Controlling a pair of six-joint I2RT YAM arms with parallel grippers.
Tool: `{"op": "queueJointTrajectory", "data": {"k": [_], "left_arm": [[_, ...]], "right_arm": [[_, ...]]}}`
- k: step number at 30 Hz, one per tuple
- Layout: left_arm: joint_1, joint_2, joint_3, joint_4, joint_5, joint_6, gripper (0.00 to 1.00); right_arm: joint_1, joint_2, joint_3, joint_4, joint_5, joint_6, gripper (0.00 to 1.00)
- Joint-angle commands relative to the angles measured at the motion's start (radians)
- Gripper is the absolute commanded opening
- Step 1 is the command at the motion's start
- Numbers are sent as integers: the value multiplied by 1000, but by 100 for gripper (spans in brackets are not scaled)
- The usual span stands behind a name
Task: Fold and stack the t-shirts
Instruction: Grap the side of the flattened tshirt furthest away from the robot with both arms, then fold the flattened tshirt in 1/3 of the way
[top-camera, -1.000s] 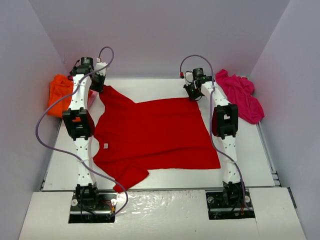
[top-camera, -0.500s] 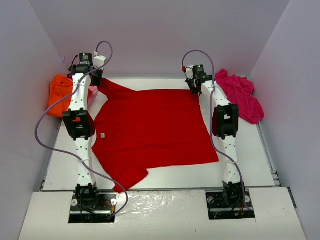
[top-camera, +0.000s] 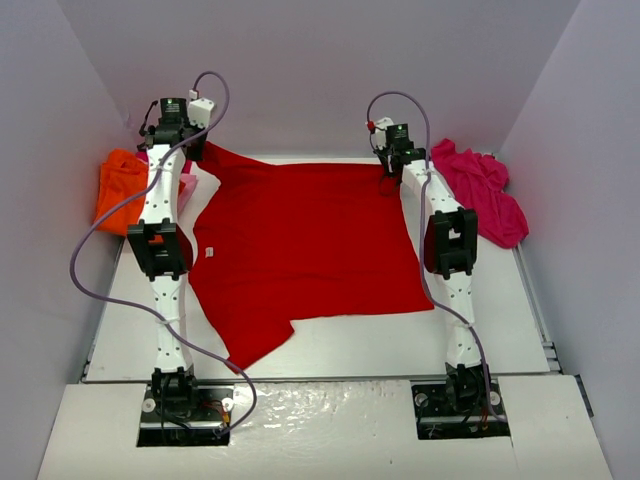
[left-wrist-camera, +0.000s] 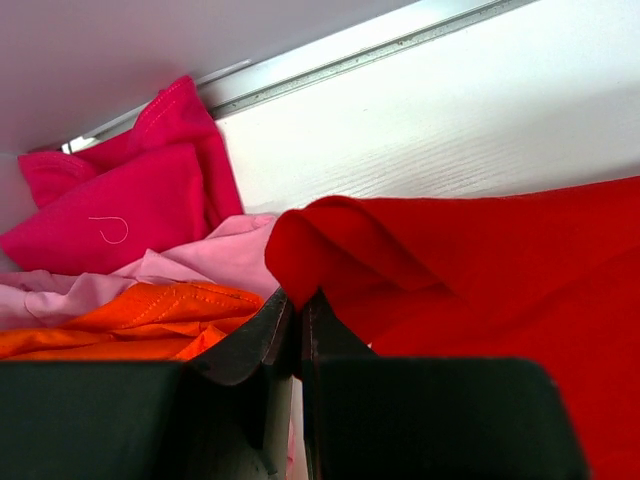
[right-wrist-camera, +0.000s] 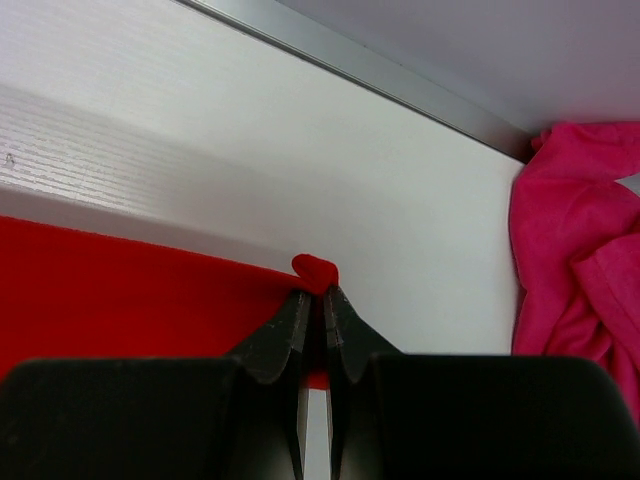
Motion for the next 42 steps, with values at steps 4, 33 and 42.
{"op": "queueJointTrajectory", "data": {"k": [4,33,42], "left_arm": [[-2,-123,-24,56,-50,48,0],[-94,-553,-718,-137,75,216,0],[-71,-758,-991,-228,256,308,31]], "right_arm": [[-3,-172,-6,64,70,-40,0],[71,-479,-579,-210,-114,-169,18],[54,-657,-733,-356,-293,-282,72]]}}
